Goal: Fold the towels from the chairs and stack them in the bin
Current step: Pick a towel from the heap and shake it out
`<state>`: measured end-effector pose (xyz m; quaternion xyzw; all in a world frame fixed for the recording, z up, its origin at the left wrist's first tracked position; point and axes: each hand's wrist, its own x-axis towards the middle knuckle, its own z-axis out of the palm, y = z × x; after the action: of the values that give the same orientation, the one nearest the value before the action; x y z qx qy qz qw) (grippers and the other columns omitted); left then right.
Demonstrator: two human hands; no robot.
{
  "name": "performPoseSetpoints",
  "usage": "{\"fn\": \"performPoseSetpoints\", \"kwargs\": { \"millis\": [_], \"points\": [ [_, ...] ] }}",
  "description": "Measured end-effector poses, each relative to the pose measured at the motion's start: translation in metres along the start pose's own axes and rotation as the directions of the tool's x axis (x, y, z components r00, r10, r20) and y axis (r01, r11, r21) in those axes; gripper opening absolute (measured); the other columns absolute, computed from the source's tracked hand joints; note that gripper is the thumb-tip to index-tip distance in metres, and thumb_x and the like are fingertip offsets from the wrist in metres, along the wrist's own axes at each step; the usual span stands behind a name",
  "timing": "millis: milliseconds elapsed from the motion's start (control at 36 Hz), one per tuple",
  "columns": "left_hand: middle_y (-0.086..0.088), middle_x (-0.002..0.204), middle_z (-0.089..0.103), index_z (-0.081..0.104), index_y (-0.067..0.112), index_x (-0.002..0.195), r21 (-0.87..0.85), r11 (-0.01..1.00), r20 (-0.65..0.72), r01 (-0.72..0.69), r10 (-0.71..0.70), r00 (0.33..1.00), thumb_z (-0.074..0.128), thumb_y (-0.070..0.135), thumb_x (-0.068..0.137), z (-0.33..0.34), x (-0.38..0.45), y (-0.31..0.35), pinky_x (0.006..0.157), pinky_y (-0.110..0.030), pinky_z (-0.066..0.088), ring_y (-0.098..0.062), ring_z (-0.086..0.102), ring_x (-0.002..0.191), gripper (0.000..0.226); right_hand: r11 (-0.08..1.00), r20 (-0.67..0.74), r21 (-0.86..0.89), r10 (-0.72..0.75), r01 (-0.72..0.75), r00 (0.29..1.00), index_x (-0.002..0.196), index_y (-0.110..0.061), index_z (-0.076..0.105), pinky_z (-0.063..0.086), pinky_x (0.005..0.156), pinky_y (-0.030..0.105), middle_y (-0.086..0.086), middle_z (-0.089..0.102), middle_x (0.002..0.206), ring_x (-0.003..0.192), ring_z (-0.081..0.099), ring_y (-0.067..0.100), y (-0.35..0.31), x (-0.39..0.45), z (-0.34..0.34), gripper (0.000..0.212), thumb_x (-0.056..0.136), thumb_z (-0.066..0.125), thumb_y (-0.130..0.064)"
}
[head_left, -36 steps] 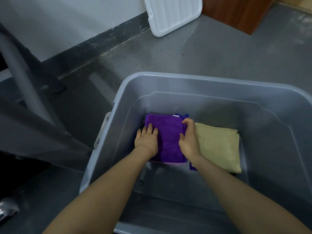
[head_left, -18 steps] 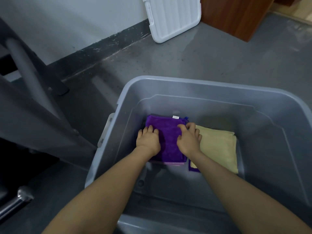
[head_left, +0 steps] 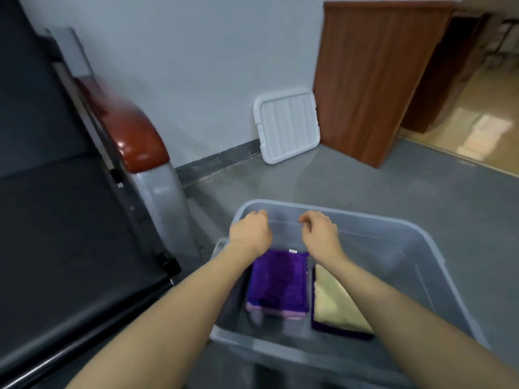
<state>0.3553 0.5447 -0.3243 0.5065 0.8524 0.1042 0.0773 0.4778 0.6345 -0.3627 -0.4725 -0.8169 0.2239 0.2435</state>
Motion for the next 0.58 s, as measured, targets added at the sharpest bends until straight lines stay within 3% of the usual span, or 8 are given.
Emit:
{"fn": "performPoseSetpoints", "kwargs": {
  "millis": [194, 333, 472, 583],
  "points": [
    [-0.014, 0.12, 0.057, 0.051, 0.008, 0.119, -0.153, 0.988, -0.238, -0.025, -0.012, 0.971, 0.039, 0.02, 0.095, -0.094, -0.05, -0.014, 0.083, -0.037, 0.045, -0.032, 0.055, 0.109, 0.029, 0.967, -0.108, 0.132, -0.205, 0.219, 0.973, 0.099, -0.007, 0.065, 0.043, 0.093, 0.043, 0.008, 0.065, 0.101, 0.097, 0.059, 0.027, -0.094, -0.017, -0.055, 0.021, 0.087, 0.048, -0.001],
    [-0.013, 0.114, 0.061, 0.054, 0.009, 0.115, -0.198, 0.98, -0.407, -0.036, -0.049, 0.912, 0.039, 0.022, 0.096, -0.151, -0.089, -0.045, 0.075, -0.033, 0.041, -0.032, 0.057, 0.104, 0.027, 0.923, -0.091, 0.247, -0.28, 0.294, 0.956, 0.101, -0.007, 0.064, 0.045, 0.082, 0.031, 0.003, 0.063, 0.093, 0.088, 0.057, 0.02, -0.169, -0.04, -0.072, 0.022, 0.09, 0.045, -0.002],
    [-0.01, 0.108, 0.061, 0.054, 0.01, 0.108, -0.227, 0.973, -0.463, 0.041, -0.145, 0.875, 0.038, 0.022, 0.094, -0.192, -0.129, -0.097, 0.079, -0.038, 0.047, -0.033, 0.058, 0.096, 0.024, 0.876, -0.07, 0.314, -0.364, 0.367, 0.929, 0.091, -0.014, 0.062, 0.046, 0.079, 0.033, -0.002, 0.062, 0.085, 0.084, 0.058, 0.019, -0.239, -0.056, -0.062, 0.022, 0.089, 0.045, -0.001],
    [-0.008, 0.104, 0.062, 0.054, 0.01, 0.106, -0.256, 0.957, -0.481, 0.134, -0.247, 0.841, 0.04, 0.02, 0.093, -0.217, -0.159, -0.148, 0.073, -0.033, 0.046, -0.029, 0.058, 0.091, 0.022, 0.835, -0.029, 0.332, -0.456, 0.439, 0.89, 0.091, -0.019, 0.06, 0.047, 0.075, 0.032, -0.005, 0.062, 0.081, 0.081, 0.06, 0.017, -0.297, -0.073, -0.044, 0.021, 0.09, 0.044, -0.005]
  ]
}}
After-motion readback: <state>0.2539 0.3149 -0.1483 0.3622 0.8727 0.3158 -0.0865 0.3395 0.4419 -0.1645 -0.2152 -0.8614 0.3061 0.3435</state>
